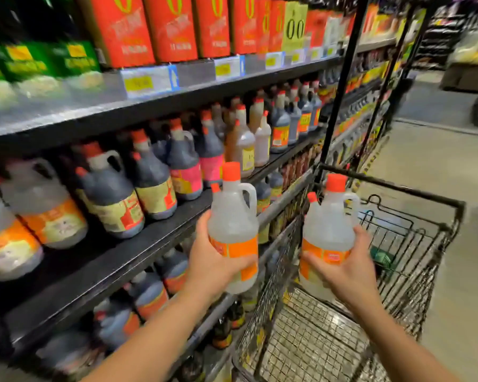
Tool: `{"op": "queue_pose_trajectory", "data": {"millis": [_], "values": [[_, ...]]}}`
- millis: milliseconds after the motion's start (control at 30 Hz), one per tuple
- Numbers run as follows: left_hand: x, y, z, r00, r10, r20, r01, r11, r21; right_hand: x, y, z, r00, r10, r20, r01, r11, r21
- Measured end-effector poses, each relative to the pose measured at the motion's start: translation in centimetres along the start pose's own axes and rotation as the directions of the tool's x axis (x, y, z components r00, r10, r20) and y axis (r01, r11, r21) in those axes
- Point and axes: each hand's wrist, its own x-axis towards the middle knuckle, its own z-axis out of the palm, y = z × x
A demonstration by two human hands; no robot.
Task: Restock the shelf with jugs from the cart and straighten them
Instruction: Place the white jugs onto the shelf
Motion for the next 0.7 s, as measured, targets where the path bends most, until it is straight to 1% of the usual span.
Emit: {"op": "queue_pose_trajectory", "data": {"millis": [67, 200, 300, 400, 533, 700], "values": [[-0.8, 1.3, -2.6, 0.998, 0.01, -0.056, -0.011, 1.0, -0.008, -0.3, -2.7, 1.2, 0.998, -0.06, 0.004, 0.06, 0.998, 0.014], [-2.2, 3.3, -7.2, 0.984, 0.043, -0.173, -0.04, 0.999, 0.02, -1.1, -7.9, 3.6, 0.987, -0.122, 0.109, 0.109, 0.987, 0.116], [-3.4, 4.0, -10.2, 0.964, 0.05, -0.261, -0.04, 0.998, 0.044, -1.9, -10.8, 5.5, 0.962, -0.224, 0.159, 0.195, 0.965, 0.175], [-4.2, 4.3, -12.6, 0.932, 0.044, -0.36, -0.021, 0.997, 0.069, -2.5, -12.7, 7.8, 0.933, -0.283, 0.22, 0.233, 0.945, 0.229], [-4.6, 3.3, -15.0, 0.868, 0.046, -0.495, 0.006, 0.995, 0.103, -3.1, -14.4, 10.7, 0.881, -0.343, 0.326, 0.252, 0.923, 0.292], [-4.2, 1.3, -17.2, 0.733, 0.018, -0.68, 0.096, 0.987, 0.13, -3.3, -14.8, 14.1, 0.82, -0.368, 0.44, 0.214, 0.908, 0.36]]}}
